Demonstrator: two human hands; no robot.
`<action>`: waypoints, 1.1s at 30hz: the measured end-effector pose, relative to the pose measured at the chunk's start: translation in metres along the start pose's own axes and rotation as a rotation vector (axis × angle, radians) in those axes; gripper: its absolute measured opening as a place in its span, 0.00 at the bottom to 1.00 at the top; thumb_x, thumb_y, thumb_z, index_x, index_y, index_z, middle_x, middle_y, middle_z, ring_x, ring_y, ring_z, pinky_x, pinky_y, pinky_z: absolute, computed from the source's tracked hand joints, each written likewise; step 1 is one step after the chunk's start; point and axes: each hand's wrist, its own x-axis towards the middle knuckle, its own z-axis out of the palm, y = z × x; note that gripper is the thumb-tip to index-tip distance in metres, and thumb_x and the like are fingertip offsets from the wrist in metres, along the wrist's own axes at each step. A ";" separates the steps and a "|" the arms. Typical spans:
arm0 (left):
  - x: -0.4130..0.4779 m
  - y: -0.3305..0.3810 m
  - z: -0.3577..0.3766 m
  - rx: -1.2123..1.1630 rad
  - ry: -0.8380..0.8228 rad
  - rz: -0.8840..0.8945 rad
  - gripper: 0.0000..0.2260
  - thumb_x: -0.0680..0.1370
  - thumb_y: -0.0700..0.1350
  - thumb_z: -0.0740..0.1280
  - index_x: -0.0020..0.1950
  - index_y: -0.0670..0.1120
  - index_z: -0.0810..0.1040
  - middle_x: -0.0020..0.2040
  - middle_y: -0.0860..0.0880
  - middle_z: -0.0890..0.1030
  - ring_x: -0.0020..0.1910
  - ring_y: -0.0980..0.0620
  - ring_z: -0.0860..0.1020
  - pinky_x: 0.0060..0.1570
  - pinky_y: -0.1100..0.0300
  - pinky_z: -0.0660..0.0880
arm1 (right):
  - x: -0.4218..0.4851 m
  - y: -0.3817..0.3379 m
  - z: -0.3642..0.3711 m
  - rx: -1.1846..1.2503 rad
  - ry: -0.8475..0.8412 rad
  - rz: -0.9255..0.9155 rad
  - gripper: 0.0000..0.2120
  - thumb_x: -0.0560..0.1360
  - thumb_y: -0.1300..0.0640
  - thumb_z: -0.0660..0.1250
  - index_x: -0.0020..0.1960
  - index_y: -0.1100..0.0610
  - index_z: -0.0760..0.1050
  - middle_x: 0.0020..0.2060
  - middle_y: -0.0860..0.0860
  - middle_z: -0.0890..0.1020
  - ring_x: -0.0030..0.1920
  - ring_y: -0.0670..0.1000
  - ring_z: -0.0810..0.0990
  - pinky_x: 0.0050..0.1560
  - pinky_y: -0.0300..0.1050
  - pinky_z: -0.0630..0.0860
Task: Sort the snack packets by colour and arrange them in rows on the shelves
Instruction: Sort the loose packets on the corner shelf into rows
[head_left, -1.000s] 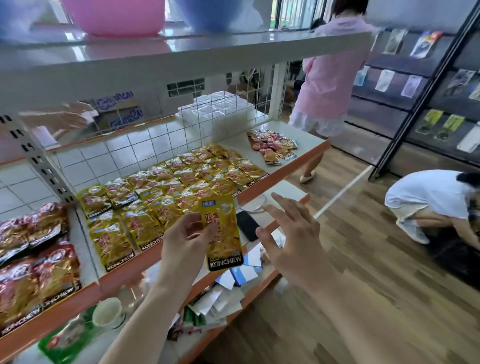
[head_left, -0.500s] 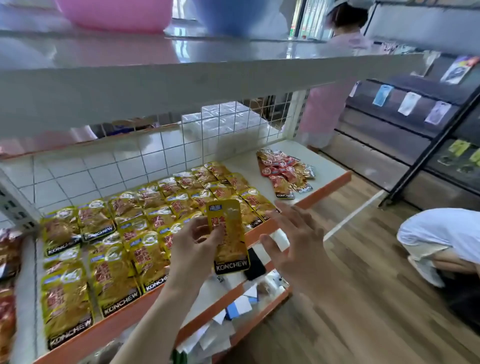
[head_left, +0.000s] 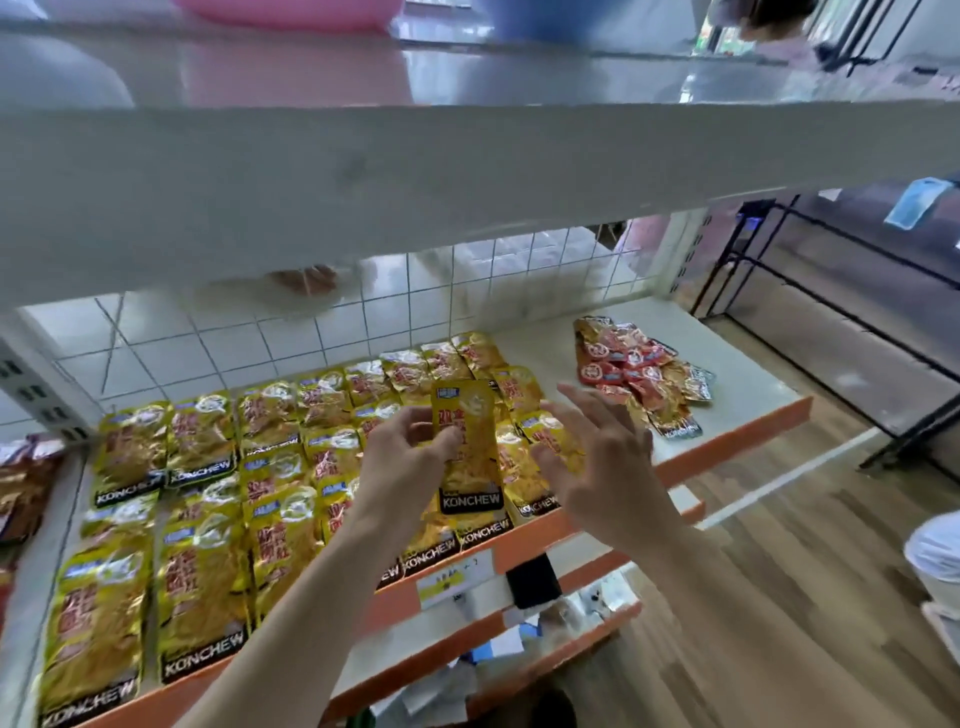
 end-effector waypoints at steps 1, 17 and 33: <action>0.008 -0.002 0.004 0.001 0.022 -0.014 0.05 0.79 0.44 0.71 0.50 0.54 0.77 0.48 0.50 0.82 0.48 0.52 0.81 0.38 0.65 0.73 | 0.008 0.008 0.002 0.005 -0.010 -0.010 0.23 0.77 0.48 0.68 0.71 0.50 0.72 0.74 0.46 0.67 0.74 0.46 0.58 0.71 0.53 0.51; 0.112 -0.009 0.093 0.116 0.305 -0.120 0.08 0.76 0.41 0.72 0.45 0.52 0.76 0.44 0.50 0.80 0.49 0.45 0.80 0.48 0.52 0.79 | 0.108 0.118 0.025 0.050 -0.209 -0.230 0.27 0.74 0.40 0.60 0.69 0.51 0.75 0.73 0.49 0.70 0.73 0.51 0.63 0.69 0.55 0.58; 0.179 -0.001 0.125 0.442 0.352 -0.160 0.09 0.75 0.44 0.73 0.54 0.44 0.80 0.50 0.45 0.82 0.51 0.45 0.81 0.49 0.55 0.80 | 0.160 0.150 0.034 0.044 -0.275 -0.315 0.24 0.78 0.44 0.64 0.72 0.50 0.70 0.75 0.48 0.66 0.75 0.50 0.59 0.70 0.55 0.56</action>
